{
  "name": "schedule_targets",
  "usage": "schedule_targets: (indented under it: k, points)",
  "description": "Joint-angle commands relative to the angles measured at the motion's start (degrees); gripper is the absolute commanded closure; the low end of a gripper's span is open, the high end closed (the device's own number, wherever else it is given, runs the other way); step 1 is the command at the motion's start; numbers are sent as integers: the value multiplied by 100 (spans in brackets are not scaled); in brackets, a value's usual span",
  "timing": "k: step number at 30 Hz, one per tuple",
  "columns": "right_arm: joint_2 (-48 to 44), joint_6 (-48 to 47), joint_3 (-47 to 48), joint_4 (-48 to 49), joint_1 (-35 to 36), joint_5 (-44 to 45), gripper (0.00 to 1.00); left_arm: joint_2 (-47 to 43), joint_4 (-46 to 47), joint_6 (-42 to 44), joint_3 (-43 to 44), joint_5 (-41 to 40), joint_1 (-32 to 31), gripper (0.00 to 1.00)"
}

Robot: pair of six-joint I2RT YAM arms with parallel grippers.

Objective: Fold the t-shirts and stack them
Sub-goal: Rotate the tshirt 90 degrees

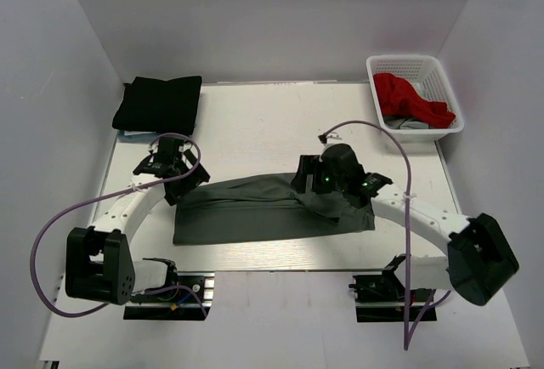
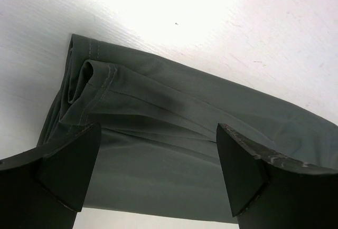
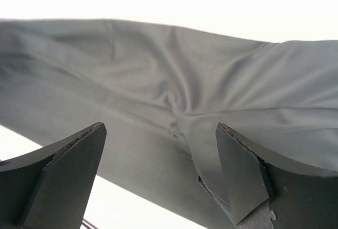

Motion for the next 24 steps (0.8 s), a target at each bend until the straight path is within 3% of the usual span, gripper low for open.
schedule_targets:
  k: [1,7,12,17,24]
  points:
    - [-426,274,-13,-197,-68,623,10,-369,76,-8,102,174,-36,0]
    - [-665,644,-567,-311,-147,555,10,-212,893,62,-30,1140,-36,0]
    - [-569,1153,-1278,-268,-208,510,10,306,1193,115,-363,1342,33,0]
    - [-148,1322,-1675,22,-393,334,10,939,1193,98,-670,1229,34,0]
    - [731,1190,-1333,58,-788,290,10,941,1009,-183,-1189,807,34,0]
